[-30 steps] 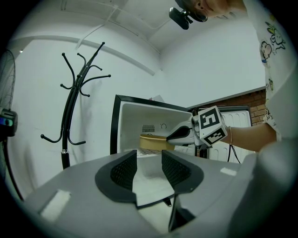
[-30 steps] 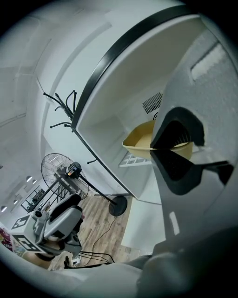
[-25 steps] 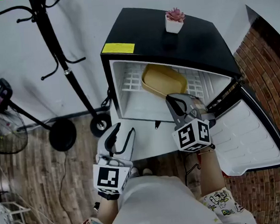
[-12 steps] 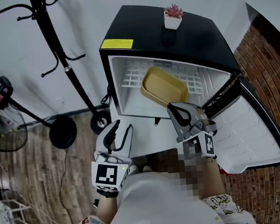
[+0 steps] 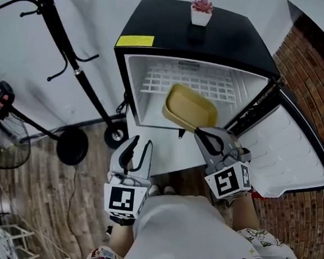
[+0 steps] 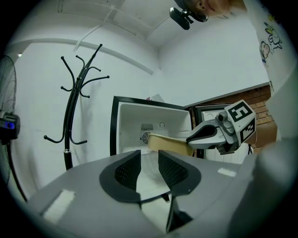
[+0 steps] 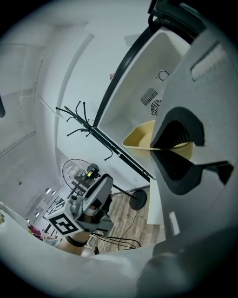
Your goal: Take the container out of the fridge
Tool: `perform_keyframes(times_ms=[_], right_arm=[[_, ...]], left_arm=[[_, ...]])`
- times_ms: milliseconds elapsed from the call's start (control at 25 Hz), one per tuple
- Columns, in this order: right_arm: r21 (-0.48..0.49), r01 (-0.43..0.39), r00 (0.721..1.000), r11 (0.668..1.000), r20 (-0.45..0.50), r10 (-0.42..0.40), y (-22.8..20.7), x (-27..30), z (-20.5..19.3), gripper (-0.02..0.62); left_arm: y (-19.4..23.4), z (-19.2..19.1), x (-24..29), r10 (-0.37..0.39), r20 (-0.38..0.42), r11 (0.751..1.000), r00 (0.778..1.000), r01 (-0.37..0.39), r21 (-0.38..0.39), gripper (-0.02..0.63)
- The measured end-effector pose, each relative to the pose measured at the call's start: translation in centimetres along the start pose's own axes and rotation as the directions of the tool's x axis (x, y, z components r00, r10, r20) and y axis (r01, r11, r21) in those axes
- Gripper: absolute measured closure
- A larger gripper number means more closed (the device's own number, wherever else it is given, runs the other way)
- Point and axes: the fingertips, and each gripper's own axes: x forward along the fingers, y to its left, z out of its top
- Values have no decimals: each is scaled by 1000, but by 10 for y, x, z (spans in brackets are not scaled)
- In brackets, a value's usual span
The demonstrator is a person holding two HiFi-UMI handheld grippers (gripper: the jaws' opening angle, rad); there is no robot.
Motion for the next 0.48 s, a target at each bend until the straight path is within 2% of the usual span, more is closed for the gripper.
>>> perform_keyframes(times_ms=[320,480], right_arm=[[150,-63,998,987,38,58,18,-9,-8,578],[223,-72,996,972,68,58,24,-12,-15,578]], left_arm=[[-11,-11,-3,-19,-26,1000,999,19,-11,518],[-16,-17,-3,-21,-44,1000,999,20,-20,534]])
